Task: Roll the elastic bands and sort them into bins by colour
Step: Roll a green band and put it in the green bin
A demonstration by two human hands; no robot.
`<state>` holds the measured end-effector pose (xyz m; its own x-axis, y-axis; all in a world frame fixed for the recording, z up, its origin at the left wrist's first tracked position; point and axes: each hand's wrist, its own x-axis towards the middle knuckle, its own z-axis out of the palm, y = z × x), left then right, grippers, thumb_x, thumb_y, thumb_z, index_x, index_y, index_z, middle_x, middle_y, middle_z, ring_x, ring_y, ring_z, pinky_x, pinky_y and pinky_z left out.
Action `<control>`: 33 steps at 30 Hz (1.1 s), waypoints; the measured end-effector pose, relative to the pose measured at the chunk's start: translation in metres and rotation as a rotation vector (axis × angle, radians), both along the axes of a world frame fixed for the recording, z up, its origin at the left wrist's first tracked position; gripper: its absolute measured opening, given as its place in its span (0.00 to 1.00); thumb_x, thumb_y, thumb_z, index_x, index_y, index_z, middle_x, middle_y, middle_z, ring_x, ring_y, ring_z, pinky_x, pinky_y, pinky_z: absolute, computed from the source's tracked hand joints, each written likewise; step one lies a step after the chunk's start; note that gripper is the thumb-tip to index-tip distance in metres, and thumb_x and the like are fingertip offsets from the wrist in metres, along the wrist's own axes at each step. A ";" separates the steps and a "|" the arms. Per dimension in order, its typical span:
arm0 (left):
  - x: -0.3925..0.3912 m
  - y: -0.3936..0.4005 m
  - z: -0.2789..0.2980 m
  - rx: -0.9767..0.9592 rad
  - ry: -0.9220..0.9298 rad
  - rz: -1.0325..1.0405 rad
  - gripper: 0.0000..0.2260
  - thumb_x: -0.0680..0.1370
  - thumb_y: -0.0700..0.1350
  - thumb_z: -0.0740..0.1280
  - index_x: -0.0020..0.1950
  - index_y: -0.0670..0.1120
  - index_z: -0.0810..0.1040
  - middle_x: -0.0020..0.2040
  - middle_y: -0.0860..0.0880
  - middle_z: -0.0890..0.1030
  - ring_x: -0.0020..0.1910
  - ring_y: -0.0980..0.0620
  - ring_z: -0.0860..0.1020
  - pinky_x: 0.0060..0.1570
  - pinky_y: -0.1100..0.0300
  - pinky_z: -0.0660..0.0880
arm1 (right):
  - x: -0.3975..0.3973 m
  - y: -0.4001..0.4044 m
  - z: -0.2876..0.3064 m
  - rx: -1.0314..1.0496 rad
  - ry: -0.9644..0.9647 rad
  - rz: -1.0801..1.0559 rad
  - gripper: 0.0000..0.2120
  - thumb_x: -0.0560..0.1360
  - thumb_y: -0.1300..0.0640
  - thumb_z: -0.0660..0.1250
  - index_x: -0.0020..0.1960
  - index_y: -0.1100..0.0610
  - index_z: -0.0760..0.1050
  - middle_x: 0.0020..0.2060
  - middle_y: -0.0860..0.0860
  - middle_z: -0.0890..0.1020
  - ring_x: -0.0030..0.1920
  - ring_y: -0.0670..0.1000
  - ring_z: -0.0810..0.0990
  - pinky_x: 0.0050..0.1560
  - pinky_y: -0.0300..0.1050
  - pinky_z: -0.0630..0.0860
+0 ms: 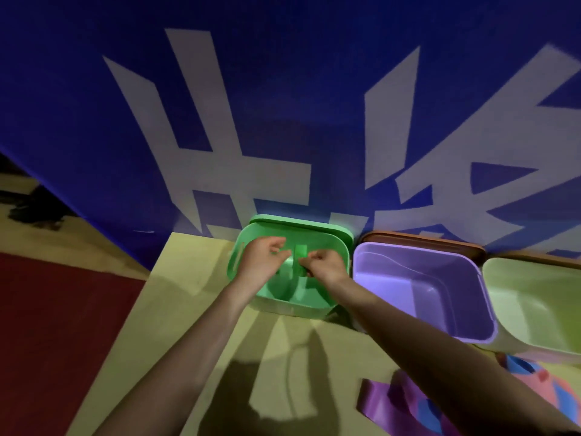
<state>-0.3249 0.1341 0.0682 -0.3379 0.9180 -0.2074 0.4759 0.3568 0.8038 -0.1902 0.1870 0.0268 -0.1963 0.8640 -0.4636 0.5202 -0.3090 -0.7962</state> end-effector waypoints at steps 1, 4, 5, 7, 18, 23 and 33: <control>-0.009 0.004 0.000 0.065 0.083 0.006 0.16 0.75 0.41 0.70 0.63 0.41 0.78 0.55 0.46 0.80 0.53 0.50 0.79 0.51 0.67 0.70 | -0.003 0.006 -0.011 -0.026 -0.035 -0.015 0.19 0.73 0.58 0.70 0.26 0.55 0.69 0.15 0.46 0.69 0.25 0.47 0.67 0.24 0.35 0.63; -0.041 0.012 -0.006 0.209 0.273 0.111 0.16 0.77 0.42 0.68 0.63 0.41 0.78 0.57 0.44 0.78 0.57 0.46 0.77 0.58 0.58 0.71 | -0.018 0.022 -0.042 -0.104 -0.141 -0.038 0.15 0.73 0.59 0.69 0.29 0.60 0.73 0.21 0.51 0.73 0.28 0.50 0.70 0.29 0.38 0.67; -0.051 0.014 -0.012 0.202 0.315 0.147 0.17 0.77 0.43 0.68 0.65 0.41 0.77 0.58 0.43 0.77 0.59 0.45 0.75 0.61 0.56 0.69 | -0.024 0.026 -0.051 -0.134 -0.166 -0.051 0.11 0.72 0.59 0.69 0.33 0.62 0.76 0.27 0.54 0.76 0.32 0.52 0.73 0.34 0.40 0.69; -0.064 0.015 -0.027 0.094 0.324 0.197 0.21 0.78 0.47 0.67 0.69 0.41 0.72 0.63 0.41 0.74 0.64 0.43 0.71 0.64 0.56 0.65 | -0.035 0.033 -0.067 -0.180 -0.187 -0.072 0.09 0.72 0.59 0.68 0.42 0.67 0.79 0.36 0.58 0.79 0.37 0.54 0.76 0.39 0.43 0.71; -0.074 0.011 -0.084 -0.050 0.191 0.203 0.17 0.80 0.48 0.60 0.66 0.44 0.73 0.58 0.42 0.79 0.57 0.42 0.76 0.54 0.53 0.72 | -0.068 0.036 -0.094 -0.171 -0.255 -0.078 0.10 0.75 0.54 0.69 0.43 0.62 0.79 0.40 0.58 0.81 0.45 0.56 0.80 0.48 0.46 0.75; -0.074 0.011 -0.089 -0.017 0.179 0.211 0.15 0.79 0.48 0.60 0.63 0.44 0.75 0.55 0.43 0.80 0.54 0.43 0.77 0.52 0.53 0.73 | -0.071 0.034 -0.097 -0.155 -0.266 -0.128 0.11 0.73 0.52 0.72 0.47 0.60 0.81 0.41 0.54 0.80 0.48 0.55 0.80 0.47 0.41 0.73; -0.075 0.011 -0.089 0.001 0.140 0.242 0.13 0.79 0.49 0.61 0.59 0.45 0.77 0.51 0.45 0.81 0.51 0.45 0.78 0.50 0.52 0.75 | -0.072 0.036 -0.100 -0.160 -0.220 -0.162 0.14 0.71 0.54 0.74 0.34 0.57 0.72 0.31 0.56 0.80 0.36 0.56 0.82 0.45 0.48 0.80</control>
<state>-0.3999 0.1448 -0.0210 -0.5727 0.8074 -0.1421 0.4835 0.4726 0.7368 -0.2621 0.2229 -0.0731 0.0576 0.7885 -0.6124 0.6082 -0.5142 -0.6048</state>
